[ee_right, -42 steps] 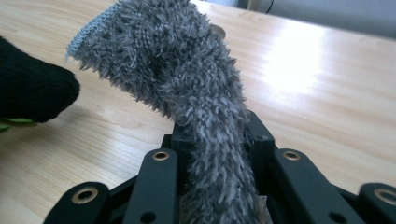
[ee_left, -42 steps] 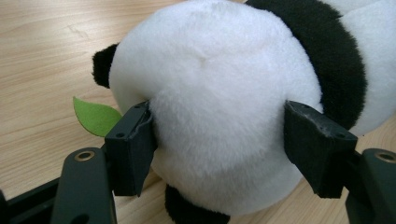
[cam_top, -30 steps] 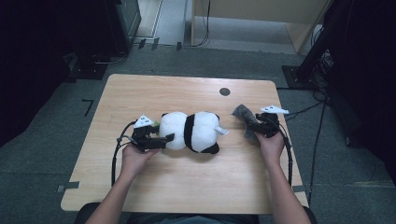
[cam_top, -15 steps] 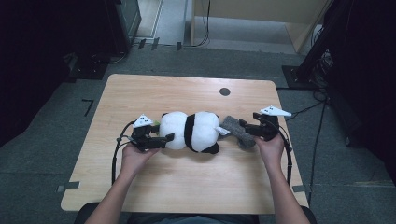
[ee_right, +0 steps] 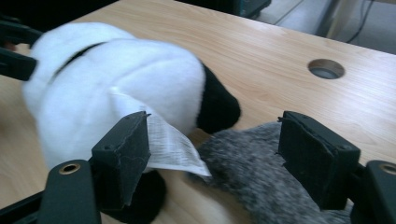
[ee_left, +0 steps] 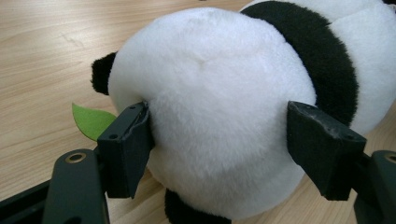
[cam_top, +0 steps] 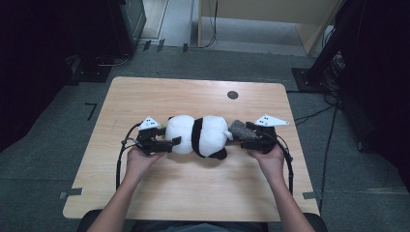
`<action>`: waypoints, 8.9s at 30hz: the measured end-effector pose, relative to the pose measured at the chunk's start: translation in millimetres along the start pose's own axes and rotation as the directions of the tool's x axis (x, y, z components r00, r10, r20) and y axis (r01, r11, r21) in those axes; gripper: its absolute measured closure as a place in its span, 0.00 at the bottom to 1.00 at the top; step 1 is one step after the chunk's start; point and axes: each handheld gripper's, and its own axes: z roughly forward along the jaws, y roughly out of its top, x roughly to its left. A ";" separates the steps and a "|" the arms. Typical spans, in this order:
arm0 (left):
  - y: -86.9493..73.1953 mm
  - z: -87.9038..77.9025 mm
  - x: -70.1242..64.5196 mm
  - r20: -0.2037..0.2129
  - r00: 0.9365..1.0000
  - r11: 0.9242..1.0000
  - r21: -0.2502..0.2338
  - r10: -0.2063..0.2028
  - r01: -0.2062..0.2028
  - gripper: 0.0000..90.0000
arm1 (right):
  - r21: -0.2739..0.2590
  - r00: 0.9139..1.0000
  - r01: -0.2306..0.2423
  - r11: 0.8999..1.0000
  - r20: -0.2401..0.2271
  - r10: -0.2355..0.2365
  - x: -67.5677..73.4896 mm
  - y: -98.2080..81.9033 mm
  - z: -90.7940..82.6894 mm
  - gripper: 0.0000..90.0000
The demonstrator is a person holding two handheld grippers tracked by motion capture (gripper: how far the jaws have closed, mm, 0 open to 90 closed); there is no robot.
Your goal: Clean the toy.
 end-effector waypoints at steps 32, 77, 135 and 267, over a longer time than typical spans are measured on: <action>4.0 4.0 -0.6 0.010 0.999 0.999 0.005 -0.038 0.038 0.29 | 0.000 0.985 0.054 0.999 -0.165 -0.054 45.8 -14.0 43.7 0.01; 6.1 -17.3 25.6 0.075 0.997 1.000 -0.026 0.018 -0.016 0.35 | -0.049 0.963 0.050 0.998 -0.263 -0.061 -2.6 9.4 22.1 0.66; 5.2 -12.3 -1.6 0.087 0.976 0.980 -0.013 0.201 -0.201 0.72 | 0.003 0.941 0.131 0.991 -0.316 -0.123 -9.4 18.7 76.0 0.46; 1.8 -5.8 -27.0 0.050 0.986 0.977 -0.153 0.159 -0.150 0.77 | -0.035 0.965 0.065 0.997 -0.252 -0.072 77.3 46.7 27.4 0.82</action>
